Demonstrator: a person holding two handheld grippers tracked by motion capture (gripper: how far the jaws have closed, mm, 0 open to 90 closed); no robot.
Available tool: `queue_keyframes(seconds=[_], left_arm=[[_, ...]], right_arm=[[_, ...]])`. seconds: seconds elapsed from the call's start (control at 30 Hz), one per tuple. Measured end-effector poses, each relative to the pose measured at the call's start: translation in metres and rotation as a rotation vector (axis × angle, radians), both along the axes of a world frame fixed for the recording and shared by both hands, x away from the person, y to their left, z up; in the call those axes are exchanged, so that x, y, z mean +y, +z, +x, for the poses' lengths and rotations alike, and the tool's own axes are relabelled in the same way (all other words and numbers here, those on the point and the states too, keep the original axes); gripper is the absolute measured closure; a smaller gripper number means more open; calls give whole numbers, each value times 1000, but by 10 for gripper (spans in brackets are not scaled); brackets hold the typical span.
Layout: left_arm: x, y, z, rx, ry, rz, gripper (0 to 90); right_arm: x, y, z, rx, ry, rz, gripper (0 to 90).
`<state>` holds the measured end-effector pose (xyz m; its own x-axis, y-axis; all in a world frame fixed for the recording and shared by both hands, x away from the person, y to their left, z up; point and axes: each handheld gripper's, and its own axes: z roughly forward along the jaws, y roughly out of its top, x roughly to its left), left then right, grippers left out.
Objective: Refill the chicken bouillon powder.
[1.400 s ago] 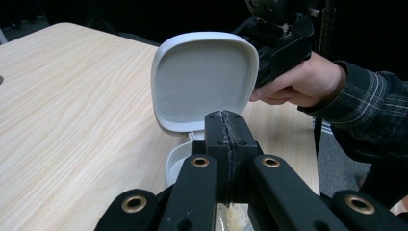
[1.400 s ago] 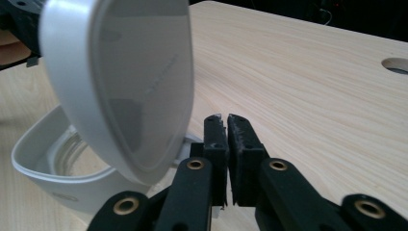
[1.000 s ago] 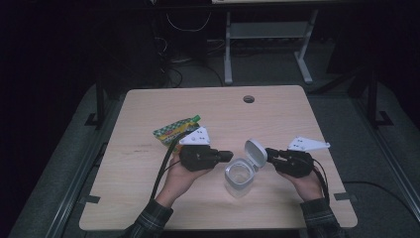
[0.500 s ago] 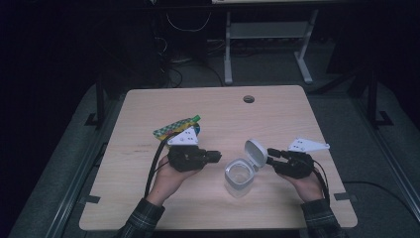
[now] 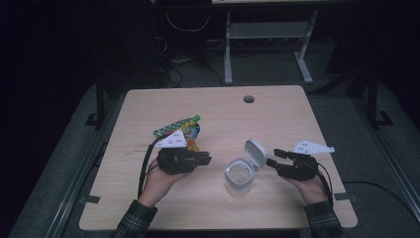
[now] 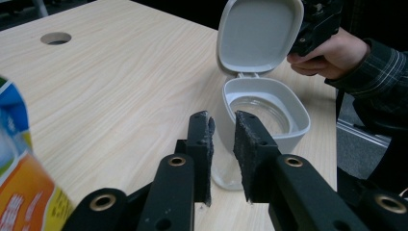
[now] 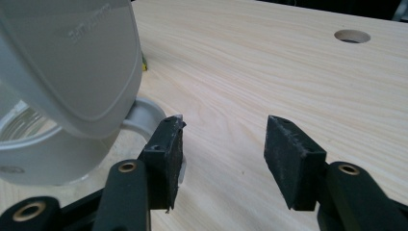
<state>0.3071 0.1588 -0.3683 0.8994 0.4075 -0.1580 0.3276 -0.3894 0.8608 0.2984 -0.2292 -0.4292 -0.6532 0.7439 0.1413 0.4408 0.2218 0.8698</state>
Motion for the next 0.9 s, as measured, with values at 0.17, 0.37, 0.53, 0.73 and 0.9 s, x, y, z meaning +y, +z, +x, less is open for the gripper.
queue_keyframes(seconds=[0.17,0.37,0.53,0.73,0.9], left_arm=[[10,-2,-6,-1,10,5,716],[25,-5,-13,-1,31,2,677],[38,-11,-17,8,46,2,670],[48,-13,-19,8,53,8,664],[61,-14,-21,7,75,17,663]], right_arm=[[-2,-2,-5,3,-1,-4,459],[-5,-4,-9,6,-4,-3,447],[-5,-5,-7,5,-8,-3,446],[-6,-5,-7,3,-11,2,443],[-6,-6,-7,-1,-13,0,441]])
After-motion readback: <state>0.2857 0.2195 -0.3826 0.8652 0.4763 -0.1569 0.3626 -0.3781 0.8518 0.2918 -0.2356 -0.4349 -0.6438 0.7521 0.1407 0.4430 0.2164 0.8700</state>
